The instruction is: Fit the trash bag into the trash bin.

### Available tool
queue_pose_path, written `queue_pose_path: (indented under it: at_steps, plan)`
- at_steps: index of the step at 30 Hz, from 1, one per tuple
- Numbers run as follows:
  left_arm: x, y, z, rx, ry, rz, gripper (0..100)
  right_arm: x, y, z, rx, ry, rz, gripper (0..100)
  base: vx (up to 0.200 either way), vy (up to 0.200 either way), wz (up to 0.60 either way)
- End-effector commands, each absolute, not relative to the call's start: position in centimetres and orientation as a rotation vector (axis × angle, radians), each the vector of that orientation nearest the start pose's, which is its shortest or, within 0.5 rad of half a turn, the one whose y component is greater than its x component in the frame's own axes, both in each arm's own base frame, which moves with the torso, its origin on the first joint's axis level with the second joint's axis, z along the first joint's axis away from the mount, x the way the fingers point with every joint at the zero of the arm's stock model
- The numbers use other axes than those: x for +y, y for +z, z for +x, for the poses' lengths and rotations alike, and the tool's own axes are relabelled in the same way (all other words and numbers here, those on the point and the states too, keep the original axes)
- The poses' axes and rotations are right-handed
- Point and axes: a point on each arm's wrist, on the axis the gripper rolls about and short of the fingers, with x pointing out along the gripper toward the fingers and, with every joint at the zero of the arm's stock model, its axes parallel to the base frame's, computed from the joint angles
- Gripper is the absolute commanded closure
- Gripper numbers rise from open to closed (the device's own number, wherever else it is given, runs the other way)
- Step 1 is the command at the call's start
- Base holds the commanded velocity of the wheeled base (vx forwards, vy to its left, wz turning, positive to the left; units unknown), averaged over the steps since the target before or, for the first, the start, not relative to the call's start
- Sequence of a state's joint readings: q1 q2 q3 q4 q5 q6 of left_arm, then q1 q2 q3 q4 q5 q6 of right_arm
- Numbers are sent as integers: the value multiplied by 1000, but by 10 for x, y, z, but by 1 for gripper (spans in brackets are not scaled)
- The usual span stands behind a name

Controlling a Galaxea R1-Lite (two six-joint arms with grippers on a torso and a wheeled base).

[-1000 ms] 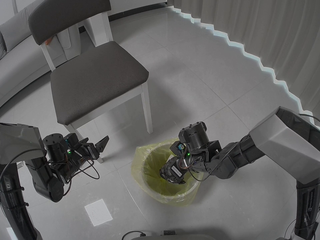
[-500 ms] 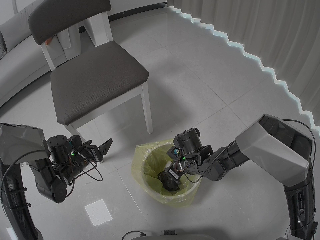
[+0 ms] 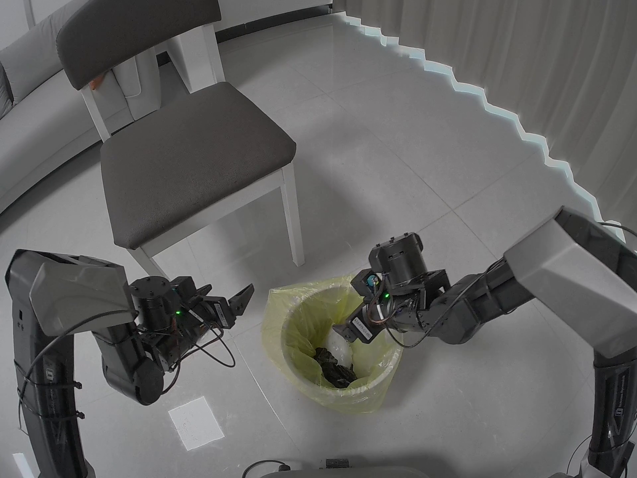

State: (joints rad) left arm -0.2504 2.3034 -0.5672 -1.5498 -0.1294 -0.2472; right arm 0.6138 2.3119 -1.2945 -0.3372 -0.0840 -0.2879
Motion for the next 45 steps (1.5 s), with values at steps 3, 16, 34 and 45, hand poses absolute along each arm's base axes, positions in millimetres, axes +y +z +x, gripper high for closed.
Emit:
queue_pose_path:
  at_steps: [3, 16, 34, 45]
  plan:
    - [-109, -18, 364, 311, -370, -216, 0, 216, 101, 348, 504, 543, -463, 0, 0, 0, 0]
    - [-125, -48, 433, 550, -365, -108, 0, 138, 159, 322, 444, 388, -364, 0, 0, 0, 0]
    - [-160, -78, 498, 665, -383, 39, 0, 122, 167, 312, 436, 362, -354, 0, 0, 0, 0]
    - [-132, 12, 479, 595, -326, -49, 0, 109, 163, 313, 458, 328, -345, 0, 0, 0, 0]
